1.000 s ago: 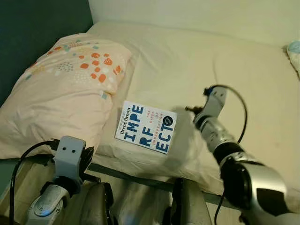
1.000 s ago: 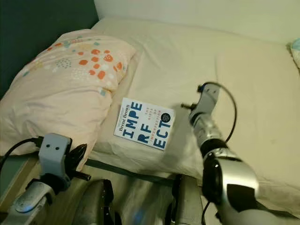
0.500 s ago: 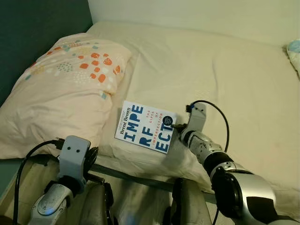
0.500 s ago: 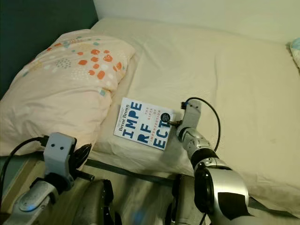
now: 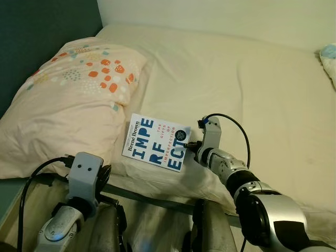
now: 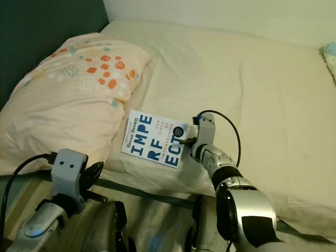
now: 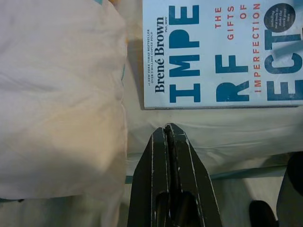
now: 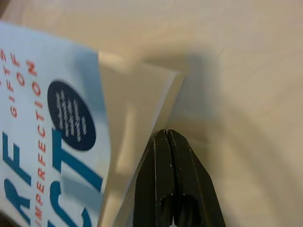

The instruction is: Clean up the room

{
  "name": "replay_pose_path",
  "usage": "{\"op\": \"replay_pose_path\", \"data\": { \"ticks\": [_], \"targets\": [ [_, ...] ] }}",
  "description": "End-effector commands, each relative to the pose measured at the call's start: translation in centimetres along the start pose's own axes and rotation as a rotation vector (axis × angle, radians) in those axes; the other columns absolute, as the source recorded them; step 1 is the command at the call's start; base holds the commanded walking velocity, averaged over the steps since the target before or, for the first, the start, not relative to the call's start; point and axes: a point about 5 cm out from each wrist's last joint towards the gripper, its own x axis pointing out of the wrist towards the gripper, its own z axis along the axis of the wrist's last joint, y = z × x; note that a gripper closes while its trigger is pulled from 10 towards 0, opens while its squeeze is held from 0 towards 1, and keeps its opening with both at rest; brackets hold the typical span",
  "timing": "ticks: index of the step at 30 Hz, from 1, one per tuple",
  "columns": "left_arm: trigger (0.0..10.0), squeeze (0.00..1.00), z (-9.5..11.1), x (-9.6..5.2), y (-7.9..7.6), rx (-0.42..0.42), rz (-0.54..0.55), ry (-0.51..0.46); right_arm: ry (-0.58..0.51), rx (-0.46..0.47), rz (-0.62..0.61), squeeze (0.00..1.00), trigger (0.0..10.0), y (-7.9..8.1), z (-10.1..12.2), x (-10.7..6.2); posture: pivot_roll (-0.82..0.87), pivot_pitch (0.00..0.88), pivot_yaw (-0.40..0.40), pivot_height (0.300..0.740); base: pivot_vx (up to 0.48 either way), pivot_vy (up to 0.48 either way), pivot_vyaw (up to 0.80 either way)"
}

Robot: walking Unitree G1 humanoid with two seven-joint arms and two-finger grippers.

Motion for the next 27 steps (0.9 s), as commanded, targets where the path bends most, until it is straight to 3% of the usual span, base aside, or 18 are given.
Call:
{"op": "replay_pose_path", "data": {
  "ticks": [1,10,16,17,19,20,21,23,24,25,26,27],
  "targets": [
    [10.0,0.00,-0.9,-0.1,-0.3,-0.007,-0.004,0.042,-0.012,-0.006,-0.007,0.00,10.0,-0.3,0.1,-0.1,0.14,0.337,-0.044,0.577,0.000,0.000,0.00],
    [10.0,0.00,-0.7,0.1,0.0,0.008,-0.001,0.040,-0.079,-0.046,-0.020,0.00,10.0,-0.5,2.1,-0.2,0.16,0.341,-0.035,0.577,0.000,0.000,0.00],
    [10.0,0.00,-0.6,-0.2,-0.1,0.005,-0.003,0.035,-0.099,-0.176,-0.060,0.00,10.0,-1.2,3.7,-0.5,0.16,0.333,-0.051,0.577,0.000,0.000,0.00],
    [10.0,0.00,-0.6,-0.3,-0.1,-0.001,-0.007,0.033,-0.137,-0.204,-0.065,0.00,10.0,-1.3,4.6,-0.7,0.16,0.333,-0.051,0.577,0.000,0.000,0.00],
    [10.0,0.00,-0.7,-0.7,0.1,-0.010,0.004,0.034,-0.393,-0.050,-0.024,0.00,10.0,-1.2,9.9,-1.8,0.15,0.324,-0.058,0.577,0.000,0.000,0.00],
    [10.0,0.00,-0.7,-0.7,0.1,-0.010,0.004,0.034,-0.393,-0.050,-0.024,0.00,10.0,-1.2,9.9,-1.8,0.15,0.324,-0.058,0.577,0.000,0.000,0.00],
    [10.0,0.00,-0.8,-0.8,0.3,-0.014,0.012,0.035,-0.497,-0.002,0.000,0.00,10.0,-1.0,12.0,-2.5,0.14,0.316,-0.057,0.577,0.000,0.000,0.00],
    [10.0,0.00,-0.8,-0.8,0.3,-0.014,0.012,0.035,-0.497,-0.002,0.000,0.00,10.0,-1.0,12.0,-2.5,0.14,0.316,-0.057,0.577,0.000,0.000,0.00],
    [10.0,0.00,-0.9,-0.8,0.3,-0.016,0.019,0.035,-0.584,0.025,0.059,0.00,10.0,-0.3,14.0,-3.1,0.14,0.316,-0.057,0.577,0.000,0.000,0.00],
    [10.0,0.00,-0.9,-0.7,0.4,-0.018,0.027,0.035,-0.603,0.016,0.174,0.00,10.0,1.2,15.0,-3.3,0.13,0.306,-0.053,0.577,0.000,0.000,0.00],
    [10.0,0.00,-0.9,-0.5,0.5,-0.017,0.033,0.035,-0.531,-0.075,0.327,0.00,10.0,3.2,14.6,-2.9,0.13,0.303,-0.051,0.577,0.000,0.000,0.00],
    [10.0,0.00,-0.9,-0.5,0.5,-0.017,0.033,0.035,-0.531,-0.075,0.327,0.00,10.0,3.2,14.6,-2.9,0.13,0.303,-0.051,0.577,0.000,0.000,0.00]
  ]
}}
